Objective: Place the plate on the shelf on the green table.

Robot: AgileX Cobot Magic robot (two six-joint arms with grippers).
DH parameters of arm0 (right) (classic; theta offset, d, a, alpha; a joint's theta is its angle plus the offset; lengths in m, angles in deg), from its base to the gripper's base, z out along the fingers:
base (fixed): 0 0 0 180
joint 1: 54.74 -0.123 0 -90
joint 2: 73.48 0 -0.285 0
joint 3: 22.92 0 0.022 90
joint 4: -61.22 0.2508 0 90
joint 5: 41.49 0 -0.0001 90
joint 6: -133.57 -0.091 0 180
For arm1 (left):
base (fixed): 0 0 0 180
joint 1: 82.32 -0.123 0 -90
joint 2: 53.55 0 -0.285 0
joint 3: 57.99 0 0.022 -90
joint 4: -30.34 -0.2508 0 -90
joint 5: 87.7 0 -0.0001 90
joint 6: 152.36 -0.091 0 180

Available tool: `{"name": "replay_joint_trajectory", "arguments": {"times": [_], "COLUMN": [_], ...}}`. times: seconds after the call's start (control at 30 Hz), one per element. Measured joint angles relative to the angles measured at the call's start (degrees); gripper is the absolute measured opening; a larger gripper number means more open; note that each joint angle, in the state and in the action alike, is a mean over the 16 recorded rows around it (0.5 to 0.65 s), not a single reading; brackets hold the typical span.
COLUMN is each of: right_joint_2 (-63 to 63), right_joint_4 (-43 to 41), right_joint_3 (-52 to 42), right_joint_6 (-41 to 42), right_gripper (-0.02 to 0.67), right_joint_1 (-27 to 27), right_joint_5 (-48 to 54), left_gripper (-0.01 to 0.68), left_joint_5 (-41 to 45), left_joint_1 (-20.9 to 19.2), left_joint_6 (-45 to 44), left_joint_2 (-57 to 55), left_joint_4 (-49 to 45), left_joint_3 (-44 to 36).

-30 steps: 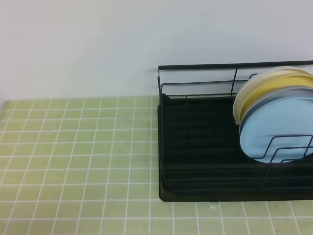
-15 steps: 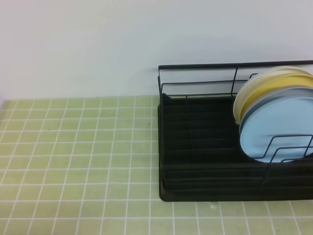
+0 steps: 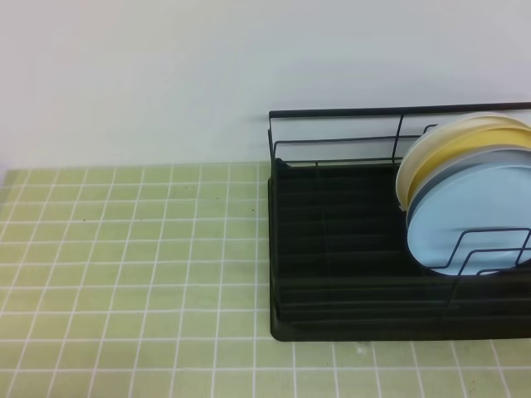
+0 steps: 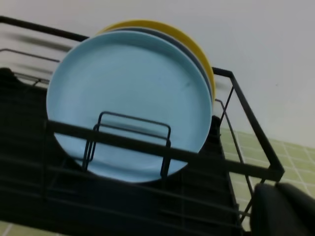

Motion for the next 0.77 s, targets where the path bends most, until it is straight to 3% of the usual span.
{"name": "replay_joint_trajectory", "arguments": {"times": [0.77], "right_joint_2": [0.0], "right_joint_4": [-11.4], "right_joint_3": [0.0], "right_joint_6": [-6.9], "right_gripper": [0.0], "right_joint_1": [-0.3], "right_joint_5": [8.9], "left_gripper": [0.0], "left_joint_5": [0.1], "left_joint_1": [-0.4], "left_joint_6": [0.0], "left_joint_2": [0.0], "left_joint_4": [0.0], "left_joint_3": [0.0]}}
